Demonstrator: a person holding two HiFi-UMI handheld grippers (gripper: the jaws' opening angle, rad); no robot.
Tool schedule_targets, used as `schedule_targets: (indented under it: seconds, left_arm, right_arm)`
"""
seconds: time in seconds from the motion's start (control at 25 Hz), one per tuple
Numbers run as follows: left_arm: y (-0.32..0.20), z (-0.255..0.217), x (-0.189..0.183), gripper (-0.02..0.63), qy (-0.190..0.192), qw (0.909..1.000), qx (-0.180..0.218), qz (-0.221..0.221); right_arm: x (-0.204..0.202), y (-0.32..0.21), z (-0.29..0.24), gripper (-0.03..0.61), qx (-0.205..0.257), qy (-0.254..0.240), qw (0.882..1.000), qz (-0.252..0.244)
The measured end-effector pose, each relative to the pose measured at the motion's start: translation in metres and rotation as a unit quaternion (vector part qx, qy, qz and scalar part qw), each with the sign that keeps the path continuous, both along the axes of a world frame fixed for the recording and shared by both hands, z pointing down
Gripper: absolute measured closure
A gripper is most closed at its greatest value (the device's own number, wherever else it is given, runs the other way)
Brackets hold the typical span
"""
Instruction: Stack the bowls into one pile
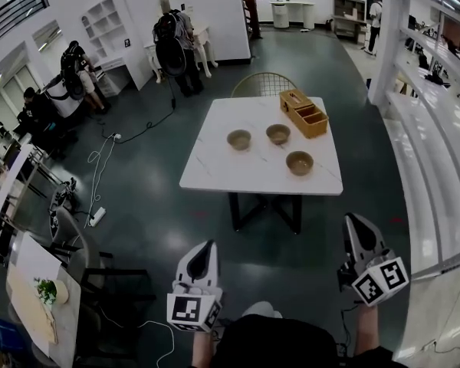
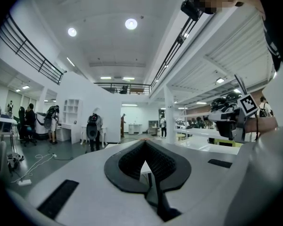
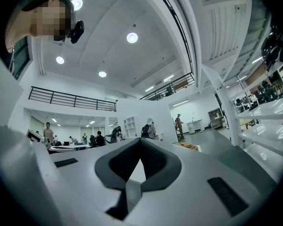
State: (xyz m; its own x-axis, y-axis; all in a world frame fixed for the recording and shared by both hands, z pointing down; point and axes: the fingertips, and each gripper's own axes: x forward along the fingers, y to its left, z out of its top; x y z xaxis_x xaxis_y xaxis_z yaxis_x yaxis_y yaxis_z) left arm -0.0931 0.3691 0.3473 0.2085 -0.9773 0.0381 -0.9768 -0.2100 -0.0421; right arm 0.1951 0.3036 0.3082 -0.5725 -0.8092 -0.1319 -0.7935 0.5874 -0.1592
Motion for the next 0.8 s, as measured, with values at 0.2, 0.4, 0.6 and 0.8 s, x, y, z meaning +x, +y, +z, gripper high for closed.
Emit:
schedule_targets:
  seconds: [0.2,0.4,0.6,0.8]
  left_arm:
    - [-0.012,0.003,0.000,0.600,0.001,0.9999,-0.014,-0.007]
    - [-0.035,0.012,0.001,0.600,-0.002,0.9997,-0.025,-0.002]
    - [-0.073,0.018,0.001,0.600,0.000,0.9996,-0.026,0.010]
    - [-0.120,0.023,-0.010,0.600,0.002,0.9995,-0.027,0.018]
  right_arm:
    - [-0.004,-0.017,0.002,0.565,-0.007,-0.008,1.000,-0.009]
    - [-0.006,-0.039,0.006,0.565,-0.009,-0.009,1.000,-0.009]
    - [-0.007,-0.074,0.015,0.565,-0.021,-0.006,1.000,0.001]
    - [-0.019,-0.119,0.021,0.565,-0.035,-0.006,0.999,0.010]
